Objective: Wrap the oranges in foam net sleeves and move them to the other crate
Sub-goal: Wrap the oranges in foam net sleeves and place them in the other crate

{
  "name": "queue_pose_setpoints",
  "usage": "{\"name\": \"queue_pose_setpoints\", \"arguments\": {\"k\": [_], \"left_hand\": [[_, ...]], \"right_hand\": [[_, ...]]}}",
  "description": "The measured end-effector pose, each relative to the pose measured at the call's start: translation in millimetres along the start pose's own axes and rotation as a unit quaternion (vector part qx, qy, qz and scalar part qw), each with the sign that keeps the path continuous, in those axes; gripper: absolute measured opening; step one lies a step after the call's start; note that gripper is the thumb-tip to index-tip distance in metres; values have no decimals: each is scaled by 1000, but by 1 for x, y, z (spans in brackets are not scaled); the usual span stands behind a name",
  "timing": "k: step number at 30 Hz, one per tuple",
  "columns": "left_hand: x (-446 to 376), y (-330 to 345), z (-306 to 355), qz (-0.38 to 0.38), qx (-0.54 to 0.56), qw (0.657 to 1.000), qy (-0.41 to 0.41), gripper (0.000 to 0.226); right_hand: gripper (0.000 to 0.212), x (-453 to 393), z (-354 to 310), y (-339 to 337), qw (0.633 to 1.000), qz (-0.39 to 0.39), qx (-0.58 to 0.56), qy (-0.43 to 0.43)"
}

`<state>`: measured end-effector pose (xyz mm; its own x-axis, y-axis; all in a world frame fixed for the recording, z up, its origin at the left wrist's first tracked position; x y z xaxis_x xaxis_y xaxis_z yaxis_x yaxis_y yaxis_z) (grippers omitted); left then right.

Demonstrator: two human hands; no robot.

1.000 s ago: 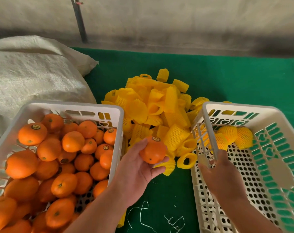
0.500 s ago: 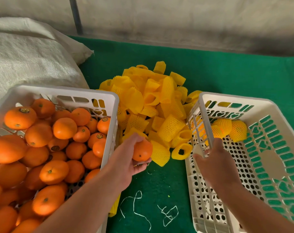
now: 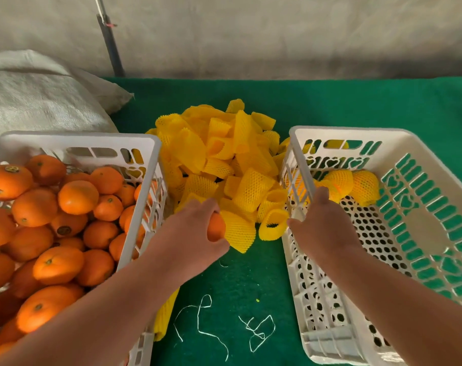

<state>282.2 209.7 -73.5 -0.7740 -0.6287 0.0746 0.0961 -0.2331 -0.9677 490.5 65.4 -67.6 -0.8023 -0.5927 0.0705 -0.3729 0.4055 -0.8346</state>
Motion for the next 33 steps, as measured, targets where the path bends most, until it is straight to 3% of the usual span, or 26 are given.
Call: {"name": "queue_pose_setpoints", "arguments": {"k": [5,8,23,33], "left_hand": [[8,21,-6,-179,-180,967,1,48],[12,25,-6,-220,-224,949,18,49],[7,22,-4,-204,-267,941,43,55],[1,29,-6,-187,-266,945,37,46]], "right_hand": [[58,-1,0,0,1000,5,-9,-13],[57,0,-1,0,1000,5,-1,-19],[55,3,-6,-3,1000,17,-6,-20],[56,6,-6,-7,1000,18,-25,0]]}}
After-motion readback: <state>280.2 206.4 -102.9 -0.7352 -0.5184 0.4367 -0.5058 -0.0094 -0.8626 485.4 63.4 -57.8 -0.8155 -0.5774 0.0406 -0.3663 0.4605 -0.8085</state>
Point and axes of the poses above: each hand's wrist, its own x-axis away from the middle knuckle, its own y-axis out of the palm, z = x × y, the point moved 6 cm from there along -x, towards the middle knuckle, and after that the axes turned 15 degrees about -x, right-handed, at the moved point
